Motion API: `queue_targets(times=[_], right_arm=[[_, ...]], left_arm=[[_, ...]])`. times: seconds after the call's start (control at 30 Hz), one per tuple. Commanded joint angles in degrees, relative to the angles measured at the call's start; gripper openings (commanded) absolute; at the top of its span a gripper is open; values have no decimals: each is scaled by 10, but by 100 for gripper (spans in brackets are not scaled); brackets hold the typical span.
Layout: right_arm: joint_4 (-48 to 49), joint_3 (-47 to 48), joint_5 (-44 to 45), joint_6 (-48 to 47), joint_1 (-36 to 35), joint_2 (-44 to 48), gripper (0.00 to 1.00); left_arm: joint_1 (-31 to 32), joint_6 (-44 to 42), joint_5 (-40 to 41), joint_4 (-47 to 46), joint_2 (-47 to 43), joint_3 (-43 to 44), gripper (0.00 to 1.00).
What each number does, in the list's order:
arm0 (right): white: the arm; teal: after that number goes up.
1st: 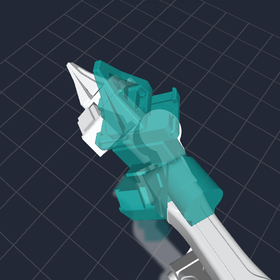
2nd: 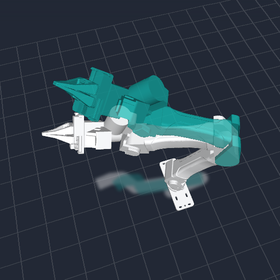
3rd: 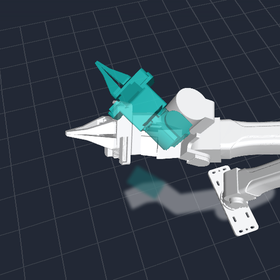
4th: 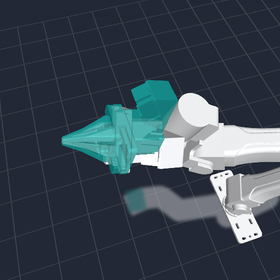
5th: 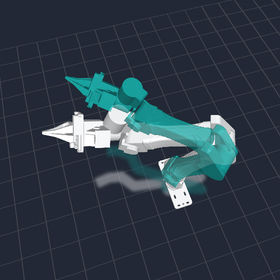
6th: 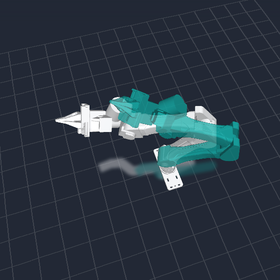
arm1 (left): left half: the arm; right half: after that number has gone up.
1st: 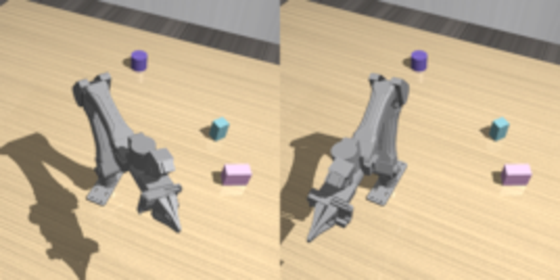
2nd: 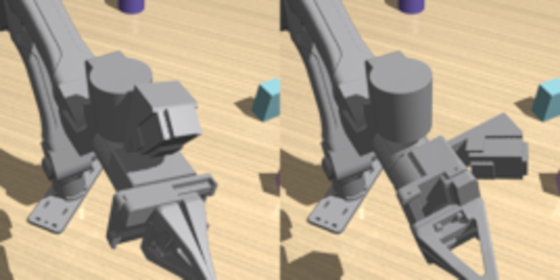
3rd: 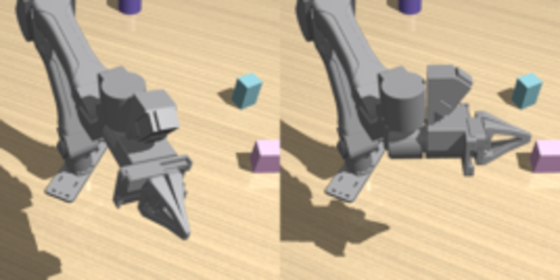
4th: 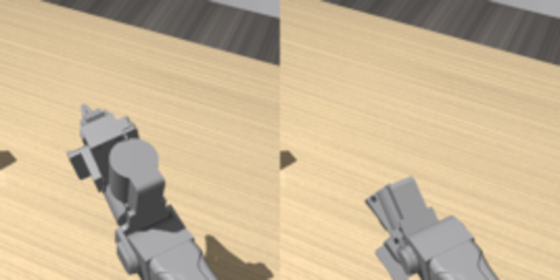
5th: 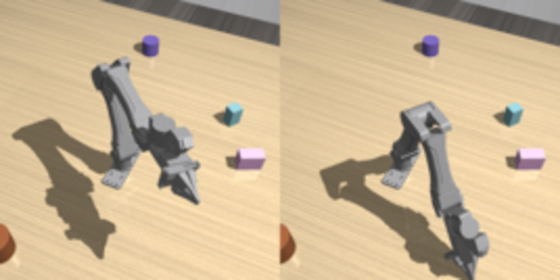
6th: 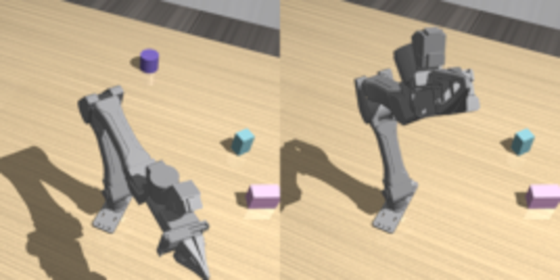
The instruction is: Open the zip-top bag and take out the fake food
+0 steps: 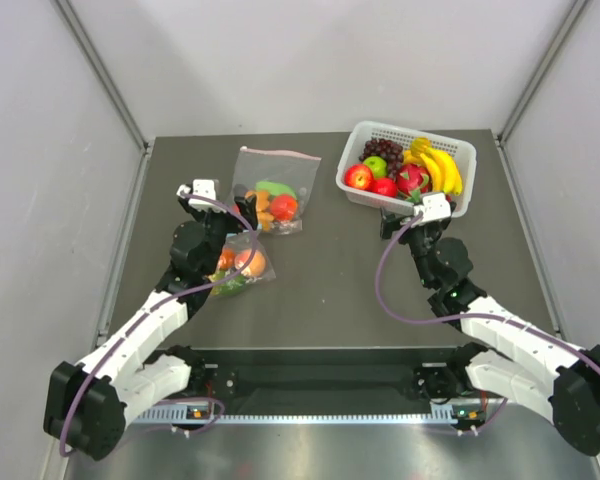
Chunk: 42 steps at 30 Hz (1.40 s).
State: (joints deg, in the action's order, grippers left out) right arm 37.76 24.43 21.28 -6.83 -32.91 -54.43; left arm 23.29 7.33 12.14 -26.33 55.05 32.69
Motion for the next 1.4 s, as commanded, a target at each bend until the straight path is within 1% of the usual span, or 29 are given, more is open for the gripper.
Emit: queue_targets(times=[0.0, 0.3, 0.4, 0.43, 0.53, 0.57, 0.7, 0.9, 0.97, 1.07, 1.2, 1.23, 1.27, 1.37], right_arm=[[8, 27, -2, 5, -6, -3, 100], [4, 30, -1, 4, -6, -8, 100], [5, 30, 1, 4, -6, -8, 100], [5, 30, 3, 4, -6, -9, 100], [2, 31, 12, 4, -6, -10, 100], [1, 31, 17, 4, -6, -11, 100], [-2, 32, 32, 4, -6, -14, 100], [-4, 34, 32, 4, -6, -17, 100], [-5, 34, 37, 3, -6, -19, 100], [-4, 35, 38, 3, -6, -23, 100], [-9, 37, 38, 4, -6, -23, 100], [-10, 36, 39, 5, -6, -22, 100], [-11, 36, 39, 5, -6, -21, 100], [-11, 34, 39, 6, -6, -18, 100]], left_arm=[[1, -3, 27, -16, 1, 21, 99], [1, -8, 29, 0, 21, 36, 99], [0, -7, 41, 21, 33, 49, 99], [1, 6, 77, 41, 42, 55, 99], [4, 21, 133, 83, 56, 69, 99], [7, 28, 167, 92, 59, 70, 99], [29, 51, 219, 120, 53, 47, 99], [63, 97, 214, 124, 44, -16, 99], [74, 104, 231, 122, 41, -26, 99], [88, 106, 235, 116, 55, -35, 99], [89, 102, 206, 102, 119, -18, 99], [88, 101, 195, 100, 151, -11, 99], [88, 100, 178, 104, 166, -4, 99], [89, 104, 166, 118, 213, 26, 99]])
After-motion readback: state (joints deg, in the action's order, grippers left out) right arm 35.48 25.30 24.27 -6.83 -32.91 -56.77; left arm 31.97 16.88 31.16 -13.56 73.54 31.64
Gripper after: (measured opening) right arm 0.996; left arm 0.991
